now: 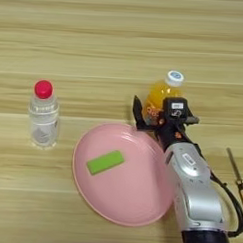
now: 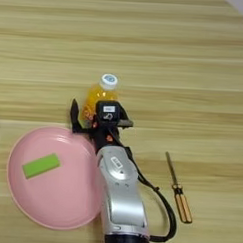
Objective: Move the objects on the table
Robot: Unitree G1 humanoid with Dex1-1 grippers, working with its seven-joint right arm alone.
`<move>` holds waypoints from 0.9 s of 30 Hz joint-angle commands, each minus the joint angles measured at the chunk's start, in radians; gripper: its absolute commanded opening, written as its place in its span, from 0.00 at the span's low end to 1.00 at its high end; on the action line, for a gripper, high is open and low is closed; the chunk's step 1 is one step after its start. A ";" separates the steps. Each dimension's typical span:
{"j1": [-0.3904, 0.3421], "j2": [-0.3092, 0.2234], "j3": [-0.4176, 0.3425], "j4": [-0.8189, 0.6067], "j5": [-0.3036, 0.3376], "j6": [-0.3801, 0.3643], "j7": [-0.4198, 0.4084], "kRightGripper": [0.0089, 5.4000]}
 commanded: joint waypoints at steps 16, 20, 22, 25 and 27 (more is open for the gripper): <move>0.009 0.006 -0.006 -0.112 -0.003 0.000 -0.038 1.00; 0.023 0.012 -0.012 -0.142 0.005 0.023 -0.045 1.00; 0.030 0.018 -0.014 -0.161 0.012 0.043 -0.052 1.00; 0.041 0.024 -0.013 -0.189 0.010 0.065 -0.057 1.00; 0.054 0.028 -0.020 -0.210 0.012 0.083 -0.064 1.00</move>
